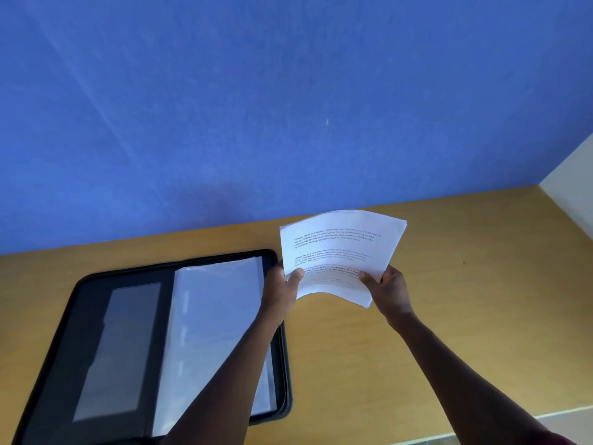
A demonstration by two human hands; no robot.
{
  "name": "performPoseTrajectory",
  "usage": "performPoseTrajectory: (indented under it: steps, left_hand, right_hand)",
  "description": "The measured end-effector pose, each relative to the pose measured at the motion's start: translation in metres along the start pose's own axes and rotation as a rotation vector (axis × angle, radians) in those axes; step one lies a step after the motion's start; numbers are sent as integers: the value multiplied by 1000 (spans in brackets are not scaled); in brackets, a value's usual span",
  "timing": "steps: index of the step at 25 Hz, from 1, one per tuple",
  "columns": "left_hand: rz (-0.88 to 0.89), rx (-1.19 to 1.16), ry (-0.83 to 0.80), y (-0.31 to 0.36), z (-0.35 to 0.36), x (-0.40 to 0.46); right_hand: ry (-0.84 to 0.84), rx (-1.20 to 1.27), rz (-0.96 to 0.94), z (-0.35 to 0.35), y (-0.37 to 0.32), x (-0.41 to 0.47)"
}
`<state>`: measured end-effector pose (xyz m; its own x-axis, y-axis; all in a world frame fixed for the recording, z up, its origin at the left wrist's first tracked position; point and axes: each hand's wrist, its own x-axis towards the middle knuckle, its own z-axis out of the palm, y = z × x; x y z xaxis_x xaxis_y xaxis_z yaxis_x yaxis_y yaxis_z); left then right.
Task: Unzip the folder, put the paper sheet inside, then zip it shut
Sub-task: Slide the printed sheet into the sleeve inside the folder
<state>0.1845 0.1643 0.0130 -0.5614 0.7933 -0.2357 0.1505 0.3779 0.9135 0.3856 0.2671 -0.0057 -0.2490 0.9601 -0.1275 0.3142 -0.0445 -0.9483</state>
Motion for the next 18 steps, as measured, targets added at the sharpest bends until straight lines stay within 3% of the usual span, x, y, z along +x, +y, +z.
performPoseTrajectory:
  steps: [12,18]
  left_hand:
    - [13,40,51,-4,1,3]
    - [-44,107,-1,-14,0,7]
  right_hand:
    - [-42,24,2,5,-4,4]
    - [-132,60,44,4,5,7]
